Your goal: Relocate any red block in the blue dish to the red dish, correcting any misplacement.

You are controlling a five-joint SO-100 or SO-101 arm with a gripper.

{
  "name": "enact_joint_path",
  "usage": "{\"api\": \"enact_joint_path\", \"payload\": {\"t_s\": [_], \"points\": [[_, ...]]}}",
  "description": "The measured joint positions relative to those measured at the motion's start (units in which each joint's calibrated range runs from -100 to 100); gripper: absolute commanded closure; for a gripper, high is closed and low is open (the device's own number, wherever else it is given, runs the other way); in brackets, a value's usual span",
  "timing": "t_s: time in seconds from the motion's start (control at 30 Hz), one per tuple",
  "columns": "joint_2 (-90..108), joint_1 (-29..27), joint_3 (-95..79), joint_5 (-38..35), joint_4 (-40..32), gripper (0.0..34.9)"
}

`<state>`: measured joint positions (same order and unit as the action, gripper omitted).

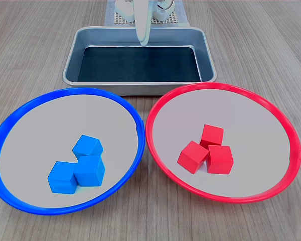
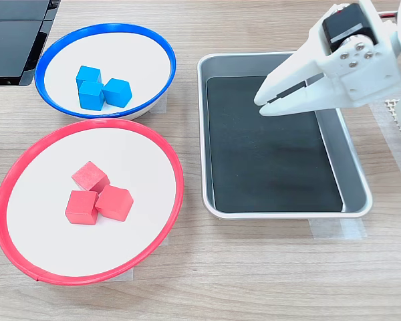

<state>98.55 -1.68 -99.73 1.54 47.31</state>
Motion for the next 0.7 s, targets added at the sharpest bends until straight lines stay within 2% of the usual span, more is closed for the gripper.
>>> {"api": "enact_joint_path", "payload": {"t_s": [0.7], "points": [[0.17,0.00,-0.27,0.00,0.57,34.6]]}}
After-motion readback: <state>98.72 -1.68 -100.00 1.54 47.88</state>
